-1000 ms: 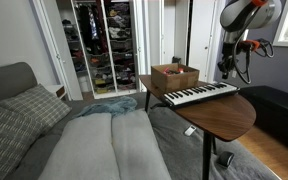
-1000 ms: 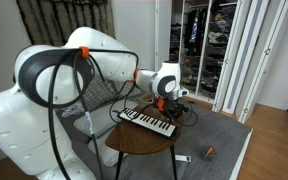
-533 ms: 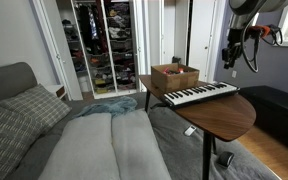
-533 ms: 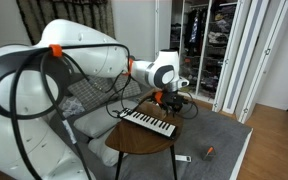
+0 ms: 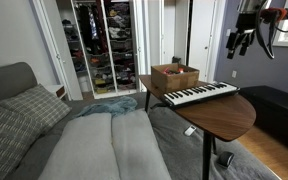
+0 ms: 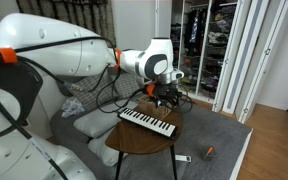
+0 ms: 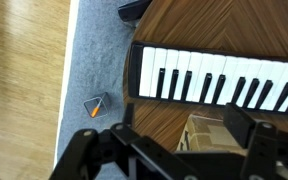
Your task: Push the key on the keyboard
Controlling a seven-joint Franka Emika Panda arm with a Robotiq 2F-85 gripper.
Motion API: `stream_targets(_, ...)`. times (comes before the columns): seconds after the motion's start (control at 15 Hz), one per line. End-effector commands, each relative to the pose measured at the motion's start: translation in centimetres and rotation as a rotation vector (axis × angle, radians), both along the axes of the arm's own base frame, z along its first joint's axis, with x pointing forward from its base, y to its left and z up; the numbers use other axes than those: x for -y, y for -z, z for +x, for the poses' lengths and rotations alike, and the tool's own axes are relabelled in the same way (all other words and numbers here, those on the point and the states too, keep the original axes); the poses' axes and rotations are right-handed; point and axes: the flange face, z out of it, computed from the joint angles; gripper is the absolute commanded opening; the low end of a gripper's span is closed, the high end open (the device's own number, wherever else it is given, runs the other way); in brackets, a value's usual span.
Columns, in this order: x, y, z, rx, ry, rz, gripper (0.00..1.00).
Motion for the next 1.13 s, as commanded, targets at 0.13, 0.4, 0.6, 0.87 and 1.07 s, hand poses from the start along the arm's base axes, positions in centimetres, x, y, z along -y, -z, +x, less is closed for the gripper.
stream_targets(0.13, -2.8, -1.8, -2.7, 0.012, -0.024, 0.047, 1.00)
stream_targets(0.4, -4.0, -2.4, -3.5, 0.003, -0.050, 0.062, 1.00)
stream_targets(0.6, -4.5, -2.6, -3.8, -0.006, -0.062, 0.069, 1.00)
stream_targets(0.87, -4.0, -2.5, -2.8, -0.007, -0.069, 0.042, 1.00)
stream_targets(1.07, -4.0, -2.4, -2.8, -0.008, -0.068, 0.043, 1.00)
